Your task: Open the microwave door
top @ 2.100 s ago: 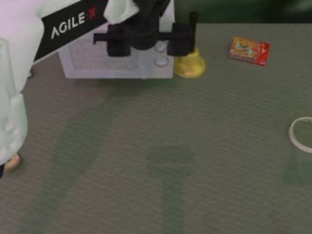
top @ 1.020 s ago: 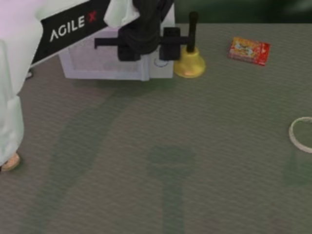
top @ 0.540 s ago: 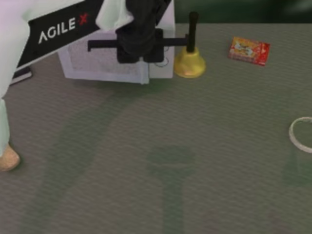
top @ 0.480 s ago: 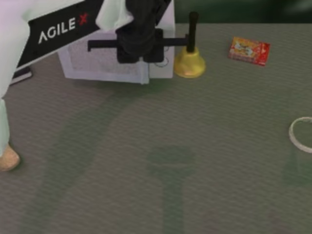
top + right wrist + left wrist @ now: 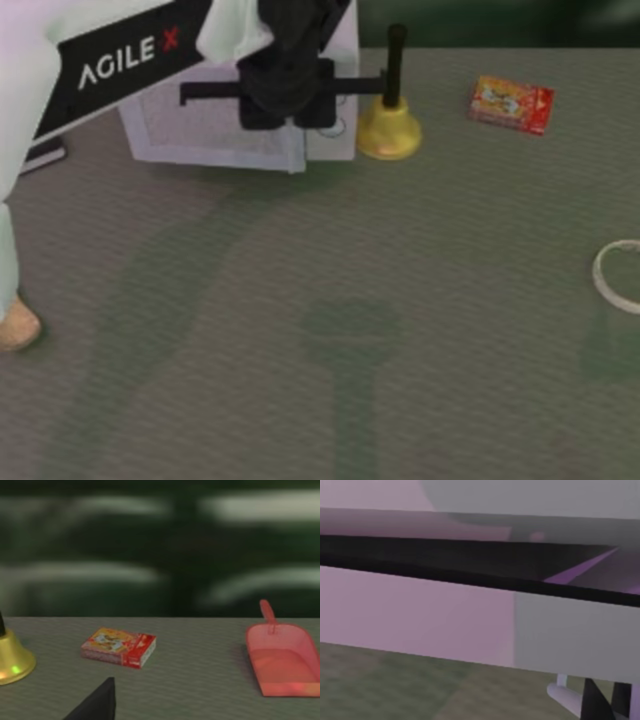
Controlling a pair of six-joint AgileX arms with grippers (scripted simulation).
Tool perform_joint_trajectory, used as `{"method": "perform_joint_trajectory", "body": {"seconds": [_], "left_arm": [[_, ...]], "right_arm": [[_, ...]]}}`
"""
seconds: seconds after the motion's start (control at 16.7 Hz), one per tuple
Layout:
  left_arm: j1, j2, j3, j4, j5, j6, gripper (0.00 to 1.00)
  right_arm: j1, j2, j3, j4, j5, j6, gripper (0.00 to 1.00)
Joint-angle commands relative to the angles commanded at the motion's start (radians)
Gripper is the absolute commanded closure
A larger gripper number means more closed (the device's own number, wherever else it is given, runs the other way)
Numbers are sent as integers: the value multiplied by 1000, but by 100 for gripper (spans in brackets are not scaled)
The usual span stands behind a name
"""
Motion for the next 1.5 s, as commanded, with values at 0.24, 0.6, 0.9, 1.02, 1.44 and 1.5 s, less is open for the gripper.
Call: {"method": "perform_joint_trajectory", "body": {"seconds": [0.24,0.6,0.9,1.02,1.44,1.5], "left_arm": [[0,0,0,0,0,0,100],[0,0,0,0,0,0,100],[-4,-7,-15,11,10,6,100],[0,-34,-61,30,22,37,100],[8,-94,-146,77,47,99,100],[8,-94,-146,77,47,99,100]], "right_arm": [[0,0,0,0,0,0,0],[0,0,0,0,0,0,0],[0,0,0,0,0,0,0],[0,0,0,0,0,0,0],[0,0,0,0,0,0,0],[0,0,0,0,0,0,0]]}}
